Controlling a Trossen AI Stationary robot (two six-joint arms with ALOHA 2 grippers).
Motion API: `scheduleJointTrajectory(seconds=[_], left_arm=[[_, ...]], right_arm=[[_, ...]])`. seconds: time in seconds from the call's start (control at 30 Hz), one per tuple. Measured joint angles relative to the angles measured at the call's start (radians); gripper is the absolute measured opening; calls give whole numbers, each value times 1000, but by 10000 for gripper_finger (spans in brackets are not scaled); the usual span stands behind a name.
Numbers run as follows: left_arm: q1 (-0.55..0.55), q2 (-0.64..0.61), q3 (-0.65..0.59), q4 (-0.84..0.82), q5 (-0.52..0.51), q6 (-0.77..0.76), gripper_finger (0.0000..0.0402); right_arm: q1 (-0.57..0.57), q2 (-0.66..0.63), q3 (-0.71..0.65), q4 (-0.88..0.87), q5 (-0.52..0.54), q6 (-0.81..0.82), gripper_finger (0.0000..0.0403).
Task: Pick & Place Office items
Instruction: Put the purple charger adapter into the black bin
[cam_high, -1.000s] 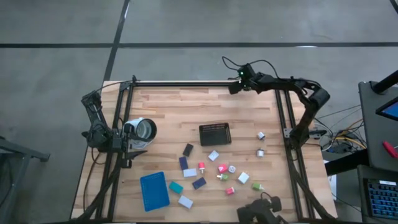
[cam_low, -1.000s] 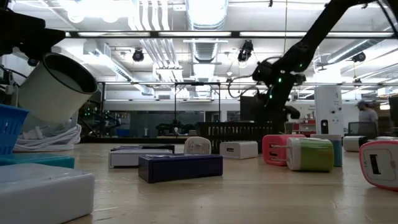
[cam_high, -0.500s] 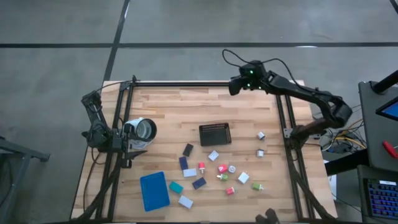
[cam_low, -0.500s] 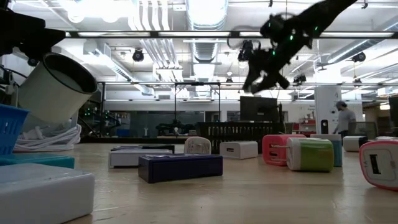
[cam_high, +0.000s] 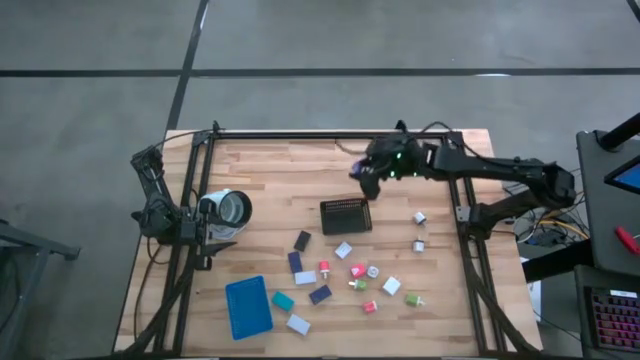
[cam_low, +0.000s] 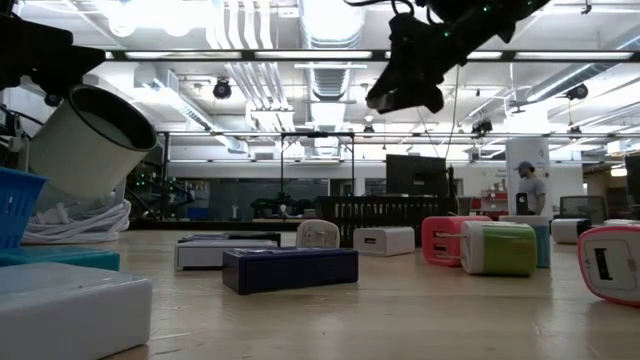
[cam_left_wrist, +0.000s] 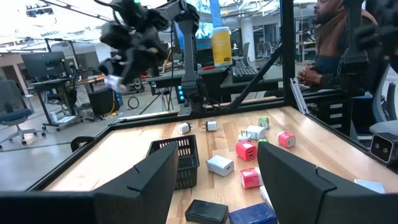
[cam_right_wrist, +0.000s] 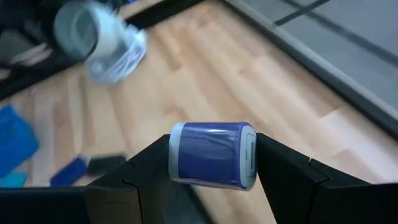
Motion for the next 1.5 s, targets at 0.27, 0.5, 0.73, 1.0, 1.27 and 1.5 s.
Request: scheduleJointTrajectory(seconds=[0.27,0.5,0.73,1.0,1.27,1.5], left_arm=[[0,0,0,0,0,0,225],[0,0,0,0,0,0,225],[0,0,0,0,0,0,225],[0,0,0,0,0,0,225],[0,0,0,0,0,0,225],[0,0,0,0,0,0,225]], right_arm=[[114,51,-33,5,9,-4,210],[169,95,-41,3,11,-11,210],[186,192,-42,-1,4,1,210],[183,333,-43,-1,-8,4,210],[183,377,-38,0,-16,41,210],[182,411,-38,1,-17,57,210]])
